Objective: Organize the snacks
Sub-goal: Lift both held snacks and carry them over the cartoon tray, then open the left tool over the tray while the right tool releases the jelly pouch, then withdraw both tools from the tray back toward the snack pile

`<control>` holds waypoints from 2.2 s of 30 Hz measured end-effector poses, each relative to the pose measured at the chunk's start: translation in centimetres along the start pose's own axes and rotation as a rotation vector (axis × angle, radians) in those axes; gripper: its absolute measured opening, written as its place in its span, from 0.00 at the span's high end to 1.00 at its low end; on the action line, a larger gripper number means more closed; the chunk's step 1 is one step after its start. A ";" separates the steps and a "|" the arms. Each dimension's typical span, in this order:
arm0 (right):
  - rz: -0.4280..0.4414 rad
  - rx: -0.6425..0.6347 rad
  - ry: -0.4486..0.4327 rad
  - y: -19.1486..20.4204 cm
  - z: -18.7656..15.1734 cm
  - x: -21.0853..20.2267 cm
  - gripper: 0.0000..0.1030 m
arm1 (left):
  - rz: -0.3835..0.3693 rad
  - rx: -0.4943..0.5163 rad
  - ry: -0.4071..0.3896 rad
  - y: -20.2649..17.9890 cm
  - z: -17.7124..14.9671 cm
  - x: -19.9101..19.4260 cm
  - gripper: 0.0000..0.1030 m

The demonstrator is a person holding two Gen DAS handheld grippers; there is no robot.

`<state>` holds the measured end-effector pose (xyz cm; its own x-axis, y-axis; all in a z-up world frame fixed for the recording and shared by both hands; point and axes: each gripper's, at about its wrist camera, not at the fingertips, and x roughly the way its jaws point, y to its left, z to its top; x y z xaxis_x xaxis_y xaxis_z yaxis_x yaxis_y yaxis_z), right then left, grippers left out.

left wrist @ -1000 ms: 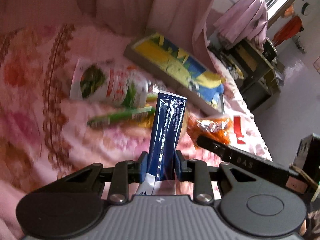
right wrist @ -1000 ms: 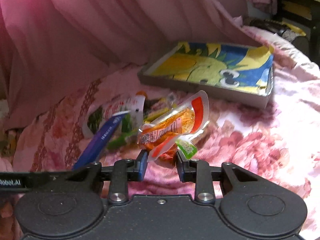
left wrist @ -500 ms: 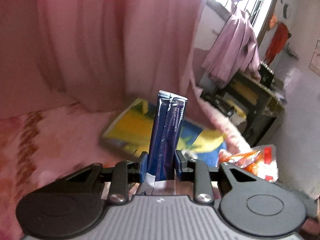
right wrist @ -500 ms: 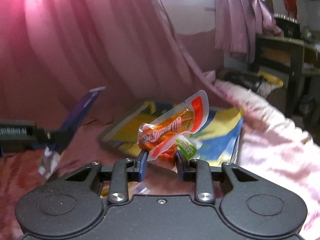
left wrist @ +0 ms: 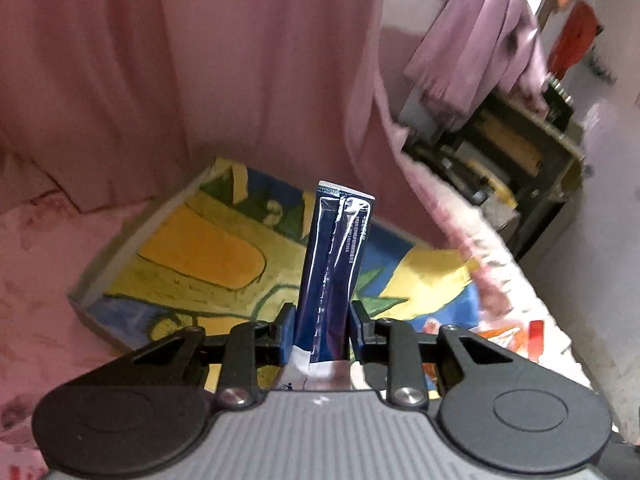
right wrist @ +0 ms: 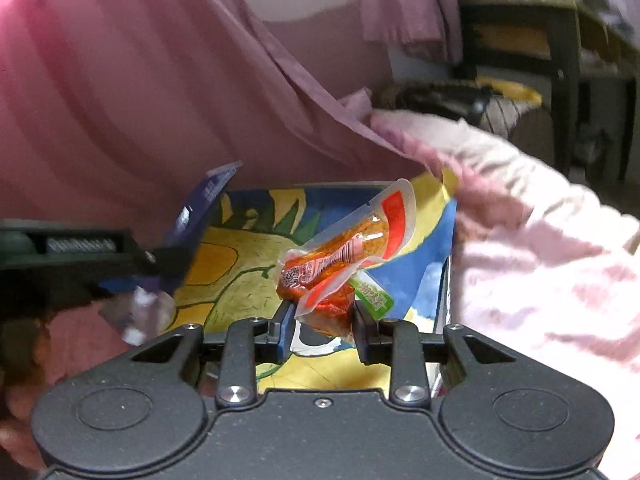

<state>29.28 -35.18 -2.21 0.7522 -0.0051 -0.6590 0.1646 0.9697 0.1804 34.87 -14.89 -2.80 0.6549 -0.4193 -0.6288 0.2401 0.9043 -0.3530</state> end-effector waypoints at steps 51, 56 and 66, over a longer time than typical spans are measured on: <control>0.045 -0.072 -0.379 3.7 -3.0 -14.6 0.01 | 0.164 0.107 -0.298 1.0 -4.0 -16.6 0.00; 0.082 -0.072 -0.431 4.7 -5.0 -18.3 0.01 | 0.238 0.130 -0.387 1.6 -6.7 -21.2 0.00; 0.120 -0.020 -0.444 6.0 -9.5 -23.5 0.01 | 0.323 0.104 -0.456 3.5 -12.0 -27.7 0.00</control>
<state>6.55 -26.95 7.42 0.9663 0.0074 -0.2573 0.0510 0.9743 0.2196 8.94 -1.04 5.04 0.9445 -0.0641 -0.3222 0.0305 0.9937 -0.1082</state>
